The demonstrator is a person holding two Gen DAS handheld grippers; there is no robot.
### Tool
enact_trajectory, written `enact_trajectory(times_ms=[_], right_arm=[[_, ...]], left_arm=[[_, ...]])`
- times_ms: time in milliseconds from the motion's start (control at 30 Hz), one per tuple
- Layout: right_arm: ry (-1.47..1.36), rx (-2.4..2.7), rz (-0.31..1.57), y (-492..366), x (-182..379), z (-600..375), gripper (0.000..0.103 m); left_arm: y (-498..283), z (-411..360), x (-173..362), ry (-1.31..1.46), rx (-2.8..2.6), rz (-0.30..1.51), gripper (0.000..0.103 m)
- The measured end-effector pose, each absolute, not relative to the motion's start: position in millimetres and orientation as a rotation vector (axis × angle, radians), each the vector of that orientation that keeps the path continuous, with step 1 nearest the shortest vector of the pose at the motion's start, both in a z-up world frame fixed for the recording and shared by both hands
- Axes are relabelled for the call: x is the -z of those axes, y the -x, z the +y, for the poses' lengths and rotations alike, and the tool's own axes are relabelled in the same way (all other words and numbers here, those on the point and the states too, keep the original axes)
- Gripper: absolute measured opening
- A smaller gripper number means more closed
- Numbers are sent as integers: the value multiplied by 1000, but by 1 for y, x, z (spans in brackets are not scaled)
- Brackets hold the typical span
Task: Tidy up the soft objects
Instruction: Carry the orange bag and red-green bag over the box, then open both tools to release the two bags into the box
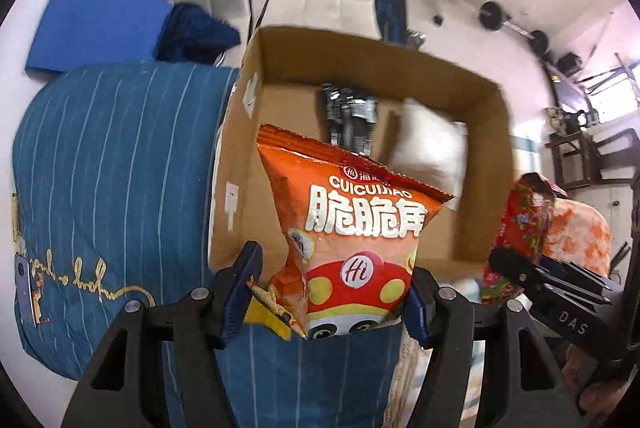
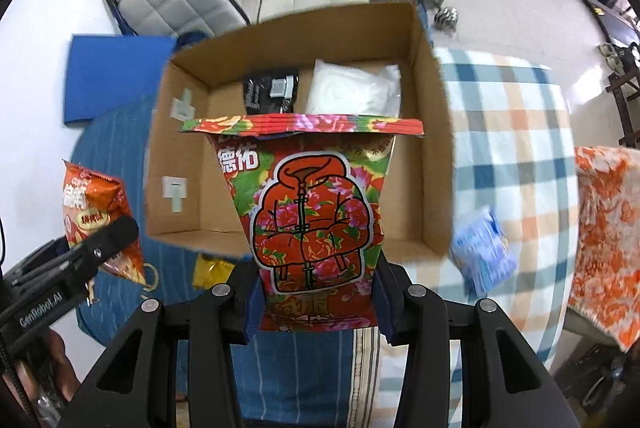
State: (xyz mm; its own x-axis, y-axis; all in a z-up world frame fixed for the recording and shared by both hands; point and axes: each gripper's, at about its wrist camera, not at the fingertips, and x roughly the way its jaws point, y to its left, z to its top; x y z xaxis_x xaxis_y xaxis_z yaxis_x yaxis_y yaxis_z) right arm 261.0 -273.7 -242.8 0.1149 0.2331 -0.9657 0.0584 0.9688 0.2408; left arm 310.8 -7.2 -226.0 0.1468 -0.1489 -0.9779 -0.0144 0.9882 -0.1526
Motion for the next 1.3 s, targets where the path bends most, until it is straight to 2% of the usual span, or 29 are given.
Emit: enact_trajectory(times_ms=[367,567,1100,1200,1300], right_arm=[[-101,-113,1711,-322,369,-244,47],[-39,-71,1791,-333,408,-246,47],[-25,12,1759,-344,418,-256,48],[-45,22,1743,-344,413,-254,49],[-74,20,1726,-333,405,-255,55]], left_arm=[[-385,-4,317,78,26,1598,61],[-422,-12,352,42,-1,1665,62],[-454,-39,360,-7,2,1696,64],[-450,-37,357,-53,-2,1686,66],[-450,-36,350,-49,2,1666,72]])
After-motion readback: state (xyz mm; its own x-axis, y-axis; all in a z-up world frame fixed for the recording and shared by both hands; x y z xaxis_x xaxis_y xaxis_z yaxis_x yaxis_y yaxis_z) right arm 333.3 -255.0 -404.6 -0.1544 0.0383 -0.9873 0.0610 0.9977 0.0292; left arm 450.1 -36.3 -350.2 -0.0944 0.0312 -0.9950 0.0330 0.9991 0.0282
